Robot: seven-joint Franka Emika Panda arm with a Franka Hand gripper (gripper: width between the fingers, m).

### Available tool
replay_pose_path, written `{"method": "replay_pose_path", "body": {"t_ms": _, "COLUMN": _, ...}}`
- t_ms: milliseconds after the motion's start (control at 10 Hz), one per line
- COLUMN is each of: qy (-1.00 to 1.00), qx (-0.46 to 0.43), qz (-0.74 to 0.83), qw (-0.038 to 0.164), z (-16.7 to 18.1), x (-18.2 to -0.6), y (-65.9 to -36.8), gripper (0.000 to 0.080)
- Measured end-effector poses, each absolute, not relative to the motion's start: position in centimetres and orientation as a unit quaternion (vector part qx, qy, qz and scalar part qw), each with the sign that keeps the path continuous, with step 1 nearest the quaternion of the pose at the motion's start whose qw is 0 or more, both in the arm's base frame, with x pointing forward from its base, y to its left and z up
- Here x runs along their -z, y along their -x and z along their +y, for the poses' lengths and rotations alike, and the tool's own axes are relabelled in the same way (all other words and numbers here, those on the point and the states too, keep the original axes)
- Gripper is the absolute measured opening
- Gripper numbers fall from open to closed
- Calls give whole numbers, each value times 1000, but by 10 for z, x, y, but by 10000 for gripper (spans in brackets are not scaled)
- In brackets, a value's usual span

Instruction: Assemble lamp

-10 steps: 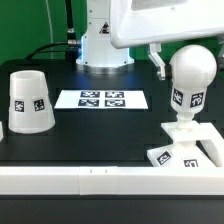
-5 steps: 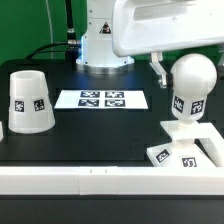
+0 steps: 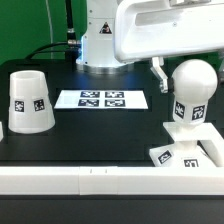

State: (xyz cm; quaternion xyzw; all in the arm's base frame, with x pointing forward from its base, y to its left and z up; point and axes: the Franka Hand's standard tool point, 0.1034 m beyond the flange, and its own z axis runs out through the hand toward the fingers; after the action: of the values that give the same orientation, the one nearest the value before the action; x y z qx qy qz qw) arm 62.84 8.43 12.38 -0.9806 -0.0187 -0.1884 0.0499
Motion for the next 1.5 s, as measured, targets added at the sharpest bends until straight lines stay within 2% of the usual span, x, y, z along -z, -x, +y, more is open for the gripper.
{"method": "replay_pose_path", "body": {"t_ms": 200, "qy": 981, "qx": 188, "qz": -19, "qw": 50, "z": 84, "x": -124, "y": -629, "gripper": 600}}
{"method": "replay_pose_path", "body": {"t_ms": 300, "qy": 981, "qx": 188, "qz": -19, "qw": 50, "z": 84, "x": -124, "y": -629, "gripper": 677}}
{"method": "replay_pose_path", "body": {"t_ms": 500, "qy": 981, "qx": 188, "qz": -19, "qw": 50, "z": 84, "x": -123, "y": -628, "gripper": 696}}
{"method": "replay_pose_path", "body": {"t_ms": 700, "qy": 982, "qx": 181, "qz": -18, "qw": 50, "z": 82, "x": -126, "y": -627, "gripper": 698}}
{"method": "replay_pose_path", "body": {"t_ms": 1100, "qy": 983, "qx": 177, "qz": -20, "qw": 54, "z": 83, "x": -152, "y": -627, "gripper": 698}}
{"method": "replay_pose_path", "body": {"t_ms": 1400, "qy": 984, "qx": 170, "qz": -20, "qw": 54, "z": 83, "x": -147, "y": -626, "gripper": 698}}
{"method": "replay_pose_path", "body": {"t_ms": 1500, "qy": 989, "qx": 133, "qz": -22, "qw": 59, "z": 85, "x": -144, "y": -620, "gripper": 698}}
